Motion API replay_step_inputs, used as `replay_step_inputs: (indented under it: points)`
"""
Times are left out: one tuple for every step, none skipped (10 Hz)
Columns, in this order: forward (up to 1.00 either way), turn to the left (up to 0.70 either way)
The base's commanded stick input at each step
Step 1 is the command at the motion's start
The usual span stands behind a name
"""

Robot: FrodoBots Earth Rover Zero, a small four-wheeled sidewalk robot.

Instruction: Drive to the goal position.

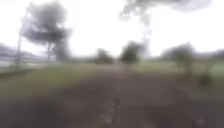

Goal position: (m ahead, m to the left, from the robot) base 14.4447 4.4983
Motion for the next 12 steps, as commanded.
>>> replay_step_inputs:
  points:
    - [0.7,0.0]
    - [0.7,0.0]
    - [0.7,0.0]
    - [0.7,0.0]
    - [0.7,0.0]
    - [0.7,0.0]
    - [0.7,0.0]
    - [0.7,0.0]
    - [0.7,0.0]
    - [0.7,0.0]
    - [0.7,0.0]
    - [0.7,0.0]
